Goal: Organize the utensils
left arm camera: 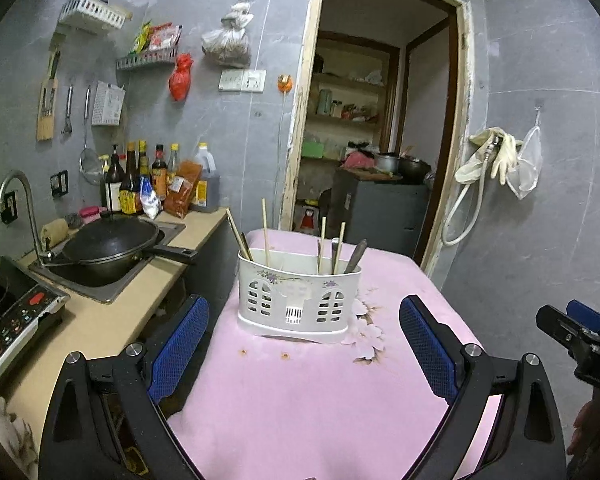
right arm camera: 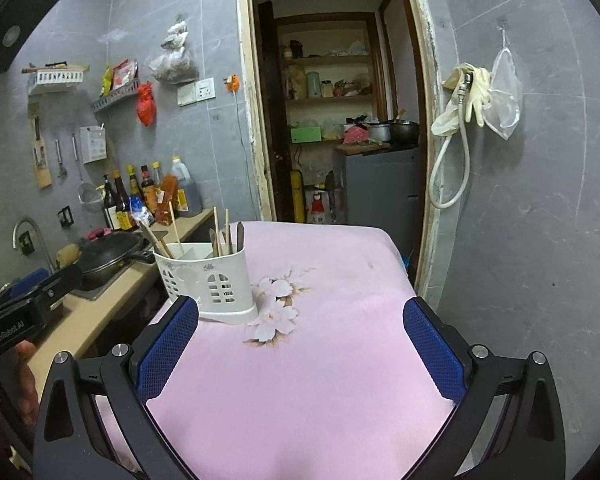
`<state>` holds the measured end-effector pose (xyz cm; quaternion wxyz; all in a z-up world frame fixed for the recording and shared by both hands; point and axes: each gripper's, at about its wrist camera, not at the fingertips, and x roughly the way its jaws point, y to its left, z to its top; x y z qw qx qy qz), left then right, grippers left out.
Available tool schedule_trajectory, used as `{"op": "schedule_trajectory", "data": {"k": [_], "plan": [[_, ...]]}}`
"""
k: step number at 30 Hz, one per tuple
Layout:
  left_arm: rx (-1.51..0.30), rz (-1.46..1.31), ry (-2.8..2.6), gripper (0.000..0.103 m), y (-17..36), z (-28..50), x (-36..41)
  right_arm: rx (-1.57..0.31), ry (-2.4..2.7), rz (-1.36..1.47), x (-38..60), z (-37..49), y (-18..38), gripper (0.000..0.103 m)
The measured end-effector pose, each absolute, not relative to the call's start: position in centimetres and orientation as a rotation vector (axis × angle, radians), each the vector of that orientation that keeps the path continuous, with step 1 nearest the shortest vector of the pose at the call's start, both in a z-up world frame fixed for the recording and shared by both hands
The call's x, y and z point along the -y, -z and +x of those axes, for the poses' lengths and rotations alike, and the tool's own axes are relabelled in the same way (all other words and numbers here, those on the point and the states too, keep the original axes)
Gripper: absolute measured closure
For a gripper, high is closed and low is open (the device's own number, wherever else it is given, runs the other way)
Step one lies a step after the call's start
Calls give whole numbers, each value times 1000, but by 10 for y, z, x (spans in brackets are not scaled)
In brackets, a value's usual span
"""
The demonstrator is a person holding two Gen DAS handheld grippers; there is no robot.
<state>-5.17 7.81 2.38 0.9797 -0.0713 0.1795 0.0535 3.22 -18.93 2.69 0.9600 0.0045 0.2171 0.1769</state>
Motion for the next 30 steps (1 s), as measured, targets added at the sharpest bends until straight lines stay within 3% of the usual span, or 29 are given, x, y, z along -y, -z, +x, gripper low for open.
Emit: {"op": "schedule_trajectory", "data": {"k": [30], "plan": [[-367, -144, -80, 10, -18, -78, -61, -434, -320, 25, 206, 3, -24, 0]]}}
